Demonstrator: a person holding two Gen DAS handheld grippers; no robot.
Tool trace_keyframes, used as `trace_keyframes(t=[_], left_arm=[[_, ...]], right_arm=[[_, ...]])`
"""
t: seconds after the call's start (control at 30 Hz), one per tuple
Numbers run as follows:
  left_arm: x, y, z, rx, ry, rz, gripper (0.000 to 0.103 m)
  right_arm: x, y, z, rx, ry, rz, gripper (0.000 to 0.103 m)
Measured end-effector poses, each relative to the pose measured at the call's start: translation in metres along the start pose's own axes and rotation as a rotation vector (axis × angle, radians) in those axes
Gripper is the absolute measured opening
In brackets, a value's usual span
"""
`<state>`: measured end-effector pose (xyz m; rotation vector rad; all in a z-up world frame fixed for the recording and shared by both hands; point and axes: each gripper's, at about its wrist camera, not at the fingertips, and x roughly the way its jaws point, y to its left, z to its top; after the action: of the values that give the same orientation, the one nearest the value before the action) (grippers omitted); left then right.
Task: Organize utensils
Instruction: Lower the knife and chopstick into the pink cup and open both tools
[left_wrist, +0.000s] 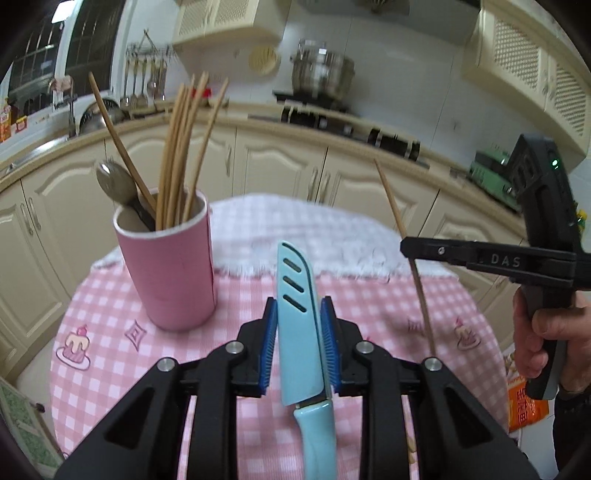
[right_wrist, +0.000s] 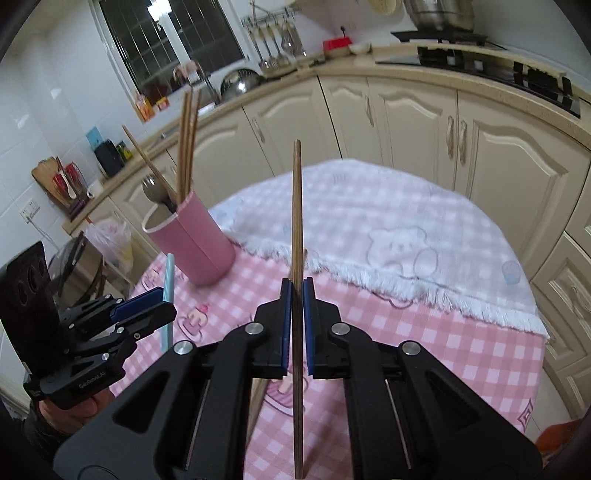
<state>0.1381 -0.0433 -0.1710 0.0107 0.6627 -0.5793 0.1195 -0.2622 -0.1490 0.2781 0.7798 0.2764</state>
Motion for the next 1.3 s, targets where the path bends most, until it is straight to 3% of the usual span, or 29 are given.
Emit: trace_keyframes(t=[0.17, 0.63, 1.13, 1.3], left_arm=[[-0.02, 0.0, 0.006, 0.004, -0.094, -0.008, 0.022], [-0.062, 0.011, 0.041, 0.006, -0.241, 0.021, 0.022], [-0.134, 0.045, 0.128, 0.049, -0.449, 0.132, 0.022], [-0.131, 0.062, 0.149, 0.038, -0.461, 0.152, 0.022]], right_arm=[[-0.008, 0.009, 0.004, -0.021, -0.032, 0.02, 0.006], [-0.029, 0.046, 0.036, -0.103, -0.14, 0.068, 0.006], [-0.038, 0.124, 0.132, -0.198, -0.363, 0.187, 0.006], [-0.024, 0.139, 0.155, -0.195, -0.393, 0.2, 0.006]])
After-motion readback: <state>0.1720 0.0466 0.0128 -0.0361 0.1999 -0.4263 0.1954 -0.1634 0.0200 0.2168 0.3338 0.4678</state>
